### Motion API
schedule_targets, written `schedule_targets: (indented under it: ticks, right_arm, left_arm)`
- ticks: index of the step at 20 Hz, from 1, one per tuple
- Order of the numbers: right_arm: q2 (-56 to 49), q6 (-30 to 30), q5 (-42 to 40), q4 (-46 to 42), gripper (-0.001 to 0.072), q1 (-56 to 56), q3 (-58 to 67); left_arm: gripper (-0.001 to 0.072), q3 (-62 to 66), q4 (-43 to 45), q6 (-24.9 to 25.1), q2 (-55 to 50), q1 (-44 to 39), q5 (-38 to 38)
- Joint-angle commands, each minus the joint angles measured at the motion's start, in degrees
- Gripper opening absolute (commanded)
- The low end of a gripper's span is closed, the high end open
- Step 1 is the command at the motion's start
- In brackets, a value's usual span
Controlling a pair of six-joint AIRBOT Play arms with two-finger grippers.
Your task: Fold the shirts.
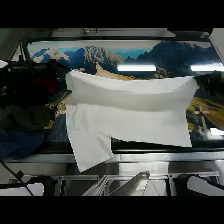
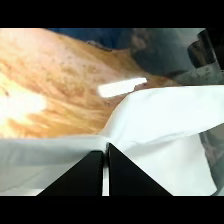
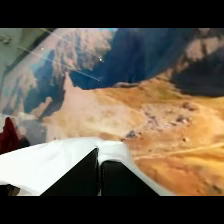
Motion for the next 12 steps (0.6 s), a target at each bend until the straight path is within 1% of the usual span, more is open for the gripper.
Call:
schedule_targets:
  ticks: [1, 2, 4, 7, 10, 12]
  right_arm:
    - [-16.68, -11.96, -1.99, 13.77, 0.0014, 0.33, -1.07]
    - [-21.14, -14.10, -0.44, 18.10, 0.0014, 0.33, 0.07]
    - [-28.61, -15.32, 3.63, 22.27, 0.0014, 0.35, 4.22]
    - [-34.64, -14.43, 6.69, 22.64, 0.0015, 0.39, 10.93]
    - [-35.19, -13.07, 6.16, 19.85, 0.0015, 0.02, 15.76]
    - [-35.19, -8.57, 5.38, 12.20, 0.0015, -0.48, 19.52]
  left_arm:
    - [0.0017, 6.73, 2.32, 0.13, -14.91, -1.29, 0.68]
    - [0.0017, 8.92, 2.29, 0.13, -17.31, -1.29, 0.94]
    - [0.0017, 12.61, 2.32, 0.11, -20.46, -1.29, 1.18]
    - [0.0017, 15.98, 2.36, -0.11, -23.06, -1.79, 1.03]
    - [0.0017, 17.57, 2.93, 0.15, -23.89, -1.77, 1.57]
    - [0.0016, 17.75, 5.92, -0.28, -23.96, -1.79, 1.95]
